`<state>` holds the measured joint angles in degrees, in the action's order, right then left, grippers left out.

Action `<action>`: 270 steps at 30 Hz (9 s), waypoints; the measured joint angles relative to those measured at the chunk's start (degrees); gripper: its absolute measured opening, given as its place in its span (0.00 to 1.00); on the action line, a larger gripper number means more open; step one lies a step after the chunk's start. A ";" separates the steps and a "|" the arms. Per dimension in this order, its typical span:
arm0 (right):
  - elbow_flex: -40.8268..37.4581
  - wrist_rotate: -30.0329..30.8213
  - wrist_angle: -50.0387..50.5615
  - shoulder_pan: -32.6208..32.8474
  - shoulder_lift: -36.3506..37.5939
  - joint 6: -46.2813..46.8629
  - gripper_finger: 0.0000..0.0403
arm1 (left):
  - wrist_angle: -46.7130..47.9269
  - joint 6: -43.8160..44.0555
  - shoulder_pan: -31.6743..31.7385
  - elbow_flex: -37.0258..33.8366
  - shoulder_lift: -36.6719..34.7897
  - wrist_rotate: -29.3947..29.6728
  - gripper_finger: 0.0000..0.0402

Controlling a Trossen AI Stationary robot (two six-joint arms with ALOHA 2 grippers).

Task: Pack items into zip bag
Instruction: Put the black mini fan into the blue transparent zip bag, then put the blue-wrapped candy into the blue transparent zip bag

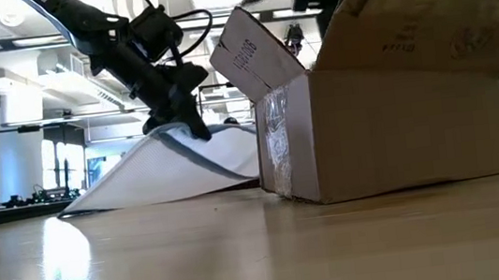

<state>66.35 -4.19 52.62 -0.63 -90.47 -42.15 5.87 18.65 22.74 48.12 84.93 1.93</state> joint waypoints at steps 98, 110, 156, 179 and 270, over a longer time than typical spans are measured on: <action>-3.35 10.25 2.47 -3.78 -5.76 5.60 0.65 | -2.82 -1.66 -2.10 0.00 0.09 -4.62 0.00; 1.36 10.28 8.99 -3.80 -5.41 21.46 0.53 | 4.84 -3.20 -2.05 0.02 -5.48 -4.92 0.00; 29.05 -29.04 -6.26 -17.82 -7.27 67.49 0.53 | 12.72 5.90 0.28 10.82 -10.33 5.05 0.00; 28.83 -13.18 -15.75 -18.64 -10.92 80.94 0.75 | 7.04 7.65 -3.56 10.23 -10.03 3.45 0.00; -10.05 6.11 -8.61 -8.88 -6.73 12.52 0.61 | 10.42 7.83 -3.58 10.23 -6.95 1.49 0.00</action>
<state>56.29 1.91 44.01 -9.51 -97.20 -29.63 16.29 26.48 19.16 58.35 77.97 3.42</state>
